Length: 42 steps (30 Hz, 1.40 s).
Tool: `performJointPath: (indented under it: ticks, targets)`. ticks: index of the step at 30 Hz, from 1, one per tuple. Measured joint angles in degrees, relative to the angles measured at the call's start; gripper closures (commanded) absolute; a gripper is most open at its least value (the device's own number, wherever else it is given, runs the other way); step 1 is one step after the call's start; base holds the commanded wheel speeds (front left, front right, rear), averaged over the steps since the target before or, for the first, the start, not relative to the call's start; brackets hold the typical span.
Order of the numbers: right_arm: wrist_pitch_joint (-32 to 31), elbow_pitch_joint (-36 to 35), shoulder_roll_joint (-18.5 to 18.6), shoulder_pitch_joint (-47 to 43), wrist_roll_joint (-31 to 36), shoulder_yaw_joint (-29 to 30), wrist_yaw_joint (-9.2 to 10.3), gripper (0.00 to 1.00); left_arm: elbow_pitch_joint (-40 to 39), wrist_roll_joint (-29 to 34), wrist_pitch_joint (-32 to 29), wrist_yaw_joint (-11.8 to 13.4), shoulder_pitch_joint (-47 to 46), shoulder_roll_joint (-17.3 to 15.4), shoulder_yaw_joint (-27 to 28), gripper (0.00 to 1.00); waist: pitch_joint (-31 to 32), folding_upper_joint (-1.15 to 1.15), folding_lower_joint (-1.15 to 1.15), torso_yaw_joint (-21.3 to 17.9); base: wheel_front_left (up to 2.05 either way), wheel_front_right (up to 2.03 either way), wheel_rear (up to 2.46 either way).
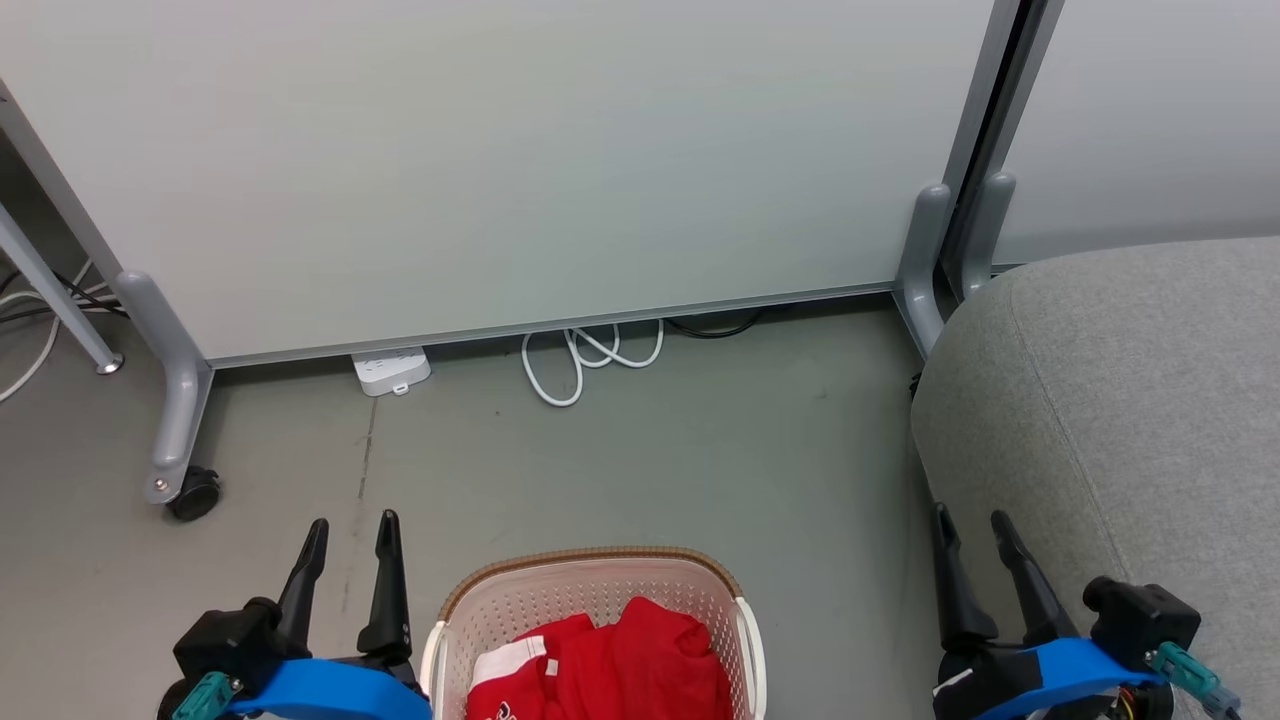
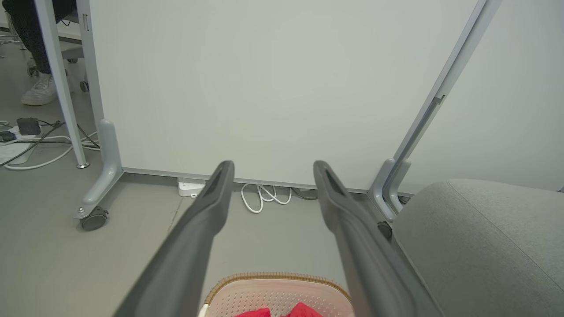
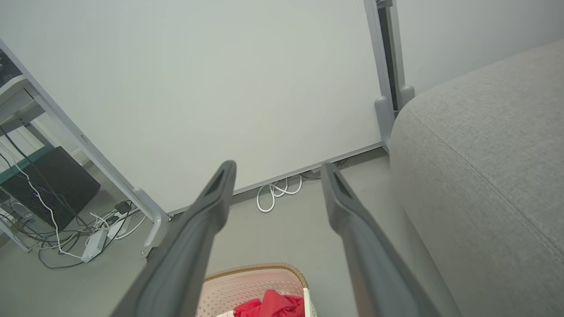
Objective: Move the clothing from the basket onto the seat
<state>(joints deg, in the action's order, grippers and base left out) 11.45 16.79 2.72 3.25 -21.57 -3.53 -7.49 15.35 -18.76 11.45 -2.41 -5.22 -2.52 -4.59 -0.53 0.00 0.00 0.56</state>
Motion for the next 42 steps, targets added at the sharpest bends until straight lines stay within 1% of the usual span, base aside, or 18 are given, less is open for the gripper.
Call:
performJointPath:
  ticks: [17, 29, 34, 42]
  targets:
    - [2.0, 1.6, 0.0, 0.0, 7.7, -1.3, -0.01, 0.0, 1.3, 7.3, 2.0, 0.4, -0.3, -0.1, -1.1, 0.0, -0.1, 0.0, 0.0, 0.1, 0.0, 0.0, 0.0]
    - [3.3, 2.5, 0.0, 0.0, 12.6, -1.9, -0.01, 0.0, 2.0, 11.3, 3.3, 0.7, -0.3, -0.2, -1.8, 0.0, -0.3, 0.0, 0.0, 0.2, 0.0, 0.0, 0.0]
    - [3.5, 2.8, 0.1, 0.0, 13.8, -2.1, -0.01, 0.0, 2.2, 12.4, 3.5, 0.8, -0.3, -0.2, -2.1, 0.0, -0.4, 0.0, 0.0, 0.3, 0.0, 0.0, 0.0]
    - [3.5, 3.1, 0.1, 0.0, 13.8, -2.2, -0.01, 0.0, 2.5, 12.3, 3.5, 0.8, -0.3, -0.2, -2.0, 0.0, -0.4, 0.0, 0.0, 0.3, 0.0, 0.0, 0.0]
